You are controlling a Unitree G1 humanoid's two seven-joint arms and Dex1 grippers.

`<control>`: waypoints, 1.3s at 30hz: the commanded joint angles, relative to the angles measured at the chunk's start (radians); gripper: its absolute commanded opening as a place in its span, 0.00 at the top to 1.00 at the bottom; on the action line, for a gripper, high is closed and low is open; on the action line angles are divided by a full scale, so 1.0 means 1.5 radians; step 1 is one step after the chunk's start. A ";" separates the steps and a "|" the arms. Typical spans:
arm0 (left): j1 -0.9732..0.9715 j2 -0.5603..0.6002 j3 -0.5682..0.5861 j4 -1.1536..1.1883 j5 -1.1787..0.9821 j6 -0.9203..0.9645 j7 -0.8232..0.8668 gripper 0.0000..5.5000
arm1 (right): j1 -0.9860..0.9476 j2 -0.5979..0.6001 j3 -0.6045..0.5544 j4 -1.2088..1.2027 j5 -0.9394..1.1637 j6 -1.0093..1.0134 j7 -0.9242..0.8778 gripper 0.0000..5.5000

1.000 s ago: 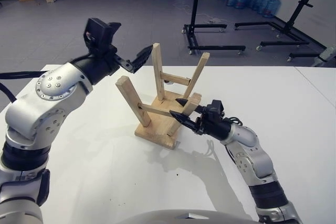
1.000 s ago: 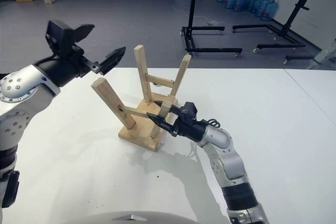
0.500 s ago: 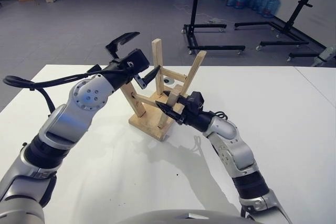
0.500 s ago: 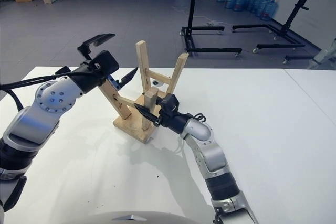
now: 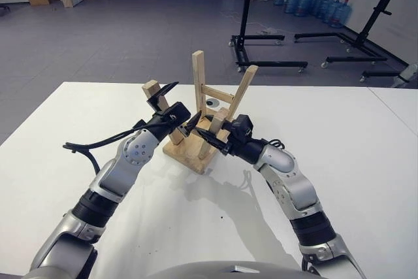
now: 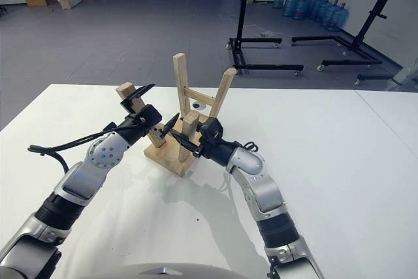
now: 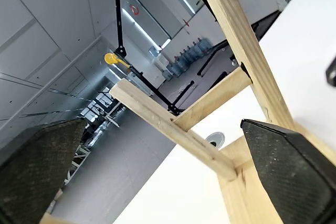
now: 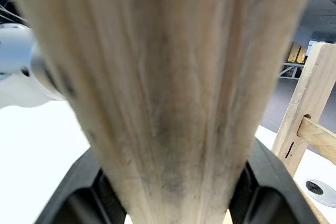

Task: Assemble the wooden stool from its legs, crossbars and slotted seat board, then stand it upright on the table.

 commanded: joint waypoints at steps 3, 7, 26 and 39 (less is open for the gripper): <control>-0.019 -0.007 0.055 -0.085 -0.013 0.095 -0.060 0.02 | -0.008 0.000 0.002 0.013 -0.005 0.030 -0.001 0.63; -0.177 -0.013 0.168 -0.195 -0.070 0.220 -0.089 0.02 | -0.002 -0.013 -0.007 0.009 -0.005 0.035 0.003 0.63; 0.062 0.008 0.499 -0.053 -0.291 0.267 -0.213 0.02 | 0.007 -0.143 -0.052 -0.052 0.115 0.100 0.175 0.63; 0.079 -0.007 0.440 -0.146 -0.385 0.309 -0.233 0.02 | 0.021 -0.160 -0.049 -0.036 0.121 0.073 0.223 0.63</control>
